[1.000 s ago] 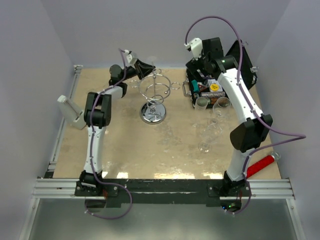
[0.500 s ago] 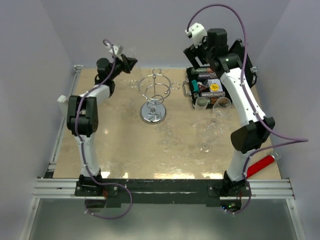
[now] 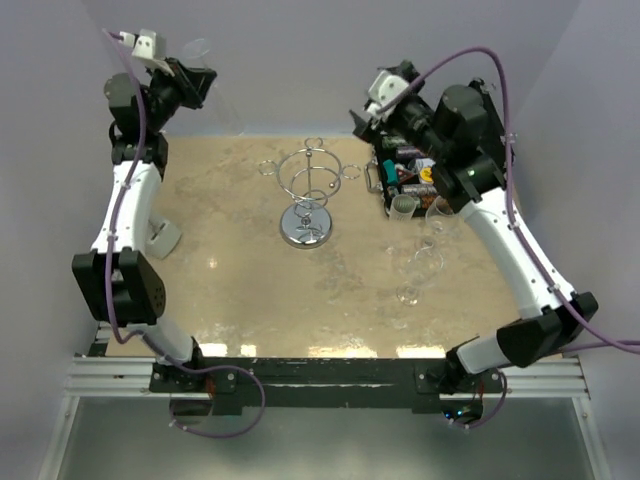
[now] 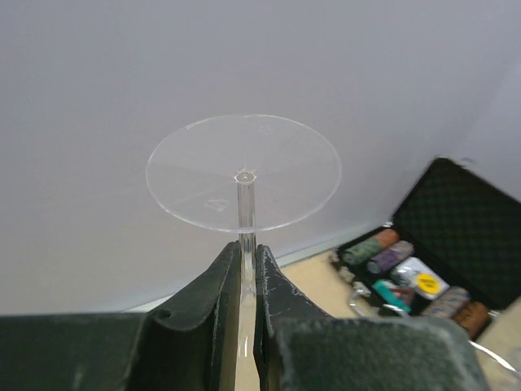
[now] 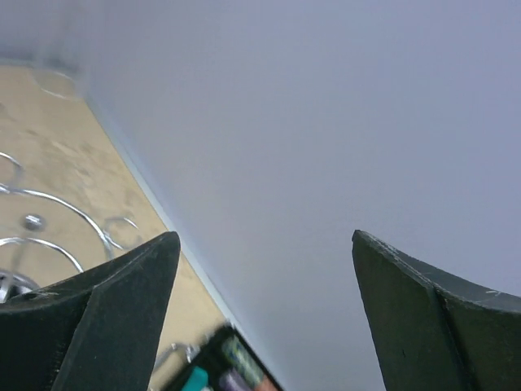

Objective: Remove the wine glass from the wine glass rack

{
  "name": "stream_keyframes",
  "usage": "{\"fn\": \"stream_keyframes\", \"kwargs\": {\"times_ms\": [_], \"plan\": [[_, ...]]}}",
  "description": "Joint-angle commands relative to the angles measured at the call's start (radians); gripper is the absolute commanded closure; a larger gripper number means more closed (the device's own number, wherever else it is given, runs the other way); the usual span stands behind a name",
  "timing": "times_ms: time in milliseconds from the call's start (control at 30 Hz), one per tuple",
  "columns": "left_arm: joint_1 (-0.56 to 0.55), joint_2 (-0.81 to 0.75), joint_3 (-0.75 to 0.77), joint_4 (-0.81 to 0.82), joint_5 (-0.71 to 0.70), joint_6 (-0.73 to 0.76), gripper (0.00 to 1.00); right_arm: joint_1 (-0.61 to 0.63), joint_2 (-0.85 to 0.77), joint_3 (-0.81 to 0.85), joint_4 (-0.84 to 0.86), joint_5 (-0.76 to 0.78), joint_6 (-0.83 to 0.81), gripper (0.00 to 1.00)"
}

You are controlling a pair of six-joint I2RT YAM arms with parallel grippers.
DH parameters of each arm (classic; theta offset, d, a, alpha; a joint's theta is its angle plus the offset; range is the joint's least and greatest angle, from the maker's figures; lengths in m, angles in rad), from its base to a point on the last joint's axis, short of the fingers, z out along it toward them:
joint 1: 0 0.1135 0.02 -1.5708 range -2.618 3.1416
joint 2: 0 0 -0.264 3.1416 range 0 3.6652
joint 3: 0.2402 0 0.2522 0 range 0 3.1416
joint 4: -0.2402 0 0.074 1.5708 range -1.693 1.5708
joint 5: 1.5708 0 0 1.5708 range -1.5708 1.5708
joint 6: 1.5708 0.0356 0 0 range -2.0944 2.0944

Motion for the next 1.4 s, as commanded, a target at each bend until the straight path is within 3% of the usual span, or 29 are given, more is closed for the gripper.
{"fn": "stream_keyframes", "kwargs": {"times_ms": [0,233,633,967,1200,1367], "plan": [[-0.01,-0.11,0.111,-0.224,0.278,-0.195,1.0,0.12,-0.093,-0.178,0.306,-0.124,-0.075,0.1],[-0.007,-0.246,-0.009,-0.27,0.419,-0.344,1.0,0.315,-0.159,-0.438,0.581,-0.061,-0.188,0.13],[-0.007,-0.312,-0.029,-0.247,0.416,-0.597,1.0,0.461,-0.099,-0.493,0.522,-0.02,-0.431,0.26],[-0.004,-0.317,0.0,-0.293,0.383,-0.602,1.0,0.479,-0.029,-0.49,0.586,0.052,-0.414,0.35],[-0.005,-0.316,0.006,-0.3,0.364,-0.605,1.0,0.49,-0.027,-0.527,0.794,0.147,-0.331,0.48],[-0.004,-0.305,0.014,-0.333,0.349,-0.608,1.0,0.493,-0.007,-0.525,0.88,0.126,-0.3,0.55]]}}
